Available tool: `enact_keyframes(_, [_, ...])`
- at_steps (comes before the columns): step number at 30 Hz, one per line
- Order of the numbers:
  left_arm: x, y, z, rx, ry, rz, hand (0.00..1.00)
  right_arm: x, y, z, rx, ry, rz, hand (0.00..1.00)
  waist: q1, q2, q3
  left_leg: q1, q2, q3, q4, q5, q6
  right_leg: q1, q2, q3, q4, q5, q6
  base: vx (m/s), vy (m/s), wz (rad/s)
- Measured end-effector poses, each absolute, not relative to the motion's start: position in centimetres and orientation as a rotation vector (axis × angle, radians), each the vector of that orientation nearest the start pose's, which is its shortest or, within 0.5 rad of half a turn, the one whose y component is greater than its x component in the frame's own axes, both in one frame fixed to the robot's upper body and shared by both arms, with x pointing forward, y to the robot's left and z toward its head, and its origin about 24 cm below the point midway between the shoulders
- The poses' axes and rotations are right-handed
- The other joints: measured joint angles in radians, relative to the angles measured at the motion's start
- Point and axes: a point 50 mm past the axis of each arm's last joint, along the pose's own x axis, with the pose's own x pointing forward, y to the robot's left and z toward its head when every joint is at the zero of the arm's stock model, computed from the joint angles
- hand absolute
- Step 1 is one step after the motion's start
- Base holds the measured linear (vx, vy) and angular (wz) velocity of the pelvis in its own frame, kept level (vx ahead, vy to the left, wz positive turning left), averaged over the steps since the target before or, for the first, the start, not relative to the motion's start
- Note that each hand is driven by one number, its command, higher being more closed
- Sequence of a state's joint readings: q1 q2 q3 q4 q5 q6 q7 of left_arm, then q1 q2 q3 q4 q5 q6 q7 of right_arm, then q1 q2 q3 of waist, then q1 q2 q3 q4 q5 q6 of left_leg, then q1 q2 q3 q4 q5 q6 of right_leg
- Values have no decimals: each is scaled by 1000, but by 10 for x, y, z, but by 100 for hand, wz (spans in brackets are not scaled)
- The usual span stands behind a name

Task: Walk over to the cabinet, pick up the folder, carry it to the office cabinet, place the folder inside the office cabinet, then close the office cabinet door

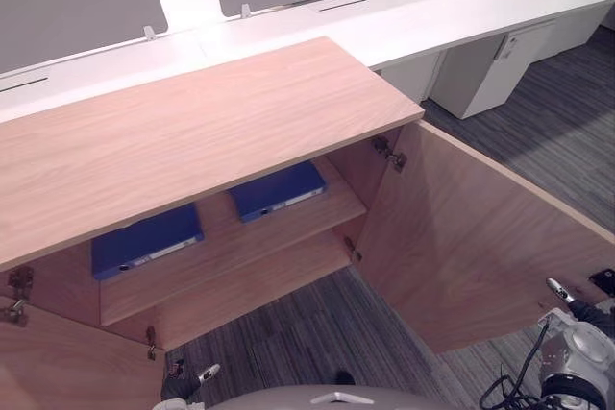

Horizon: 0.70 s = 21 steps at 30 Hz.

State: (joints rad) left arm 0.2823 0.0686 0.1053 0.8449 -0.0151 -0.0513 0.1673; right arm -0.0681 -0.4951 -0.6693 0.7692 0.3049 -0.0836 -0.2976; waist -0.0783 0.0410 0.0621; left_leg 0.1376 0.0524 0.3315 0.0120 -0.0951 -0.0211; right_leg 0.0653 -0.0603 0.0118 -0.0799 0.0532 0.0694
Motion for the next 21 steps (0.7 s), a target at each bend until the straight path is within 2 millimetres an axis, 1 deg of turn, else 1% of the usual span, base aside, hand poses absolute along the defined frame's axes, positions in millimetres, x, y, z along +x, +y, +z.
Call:
enact_keyframes(3, [55, 208, -154, 86, 1068, 361, 0, 159, -421, 4, 24, 290, -1135, 0, -8, 8, 5, 1, -3, -4, -12, 7, 3, -2, -3, -6, -1, 0, 1, -77, -40, 4])
enact_keyframes(11, [56, 206, -154, 90, 1067, 349, 0, 164, -415, 1, -28, 317, -1094, 0, -14, 5, 6, 2, -5, -15, -33, 20, 4, -5, -3, -21, 0, -2, 3, -23, -24, 4])
enact_keyframes(16, [59, 206, -153, 123, 1056, 327, 0, 172, -400, -9, -35, 344, -1034, 0, -32, -14, 18, 6, -5, -15, -33, 22, 5, 0, -2, -24, 0, -1, 5, -31, -24, 0])
enact_keyframes(18, [60, 206, -152, 124, 1053, 326, 0, 170, -396, -13, -51, 360, -1019, 0, -30, -20, 20, 11, -5, -15, -33, 22, 5, 4, -2, -24, 0, 0, 5, -56, -30, 0])
enact_keyframes(21, [60, 206, -152, 125, 1053, 326, 0, 169, -392, -14, -107, 374, -978, 0, -34, -21, 19, 12, -7, -15, -34, 25, 5, 4, -4, -24, -1, 2, 8, -64, -32, -1])
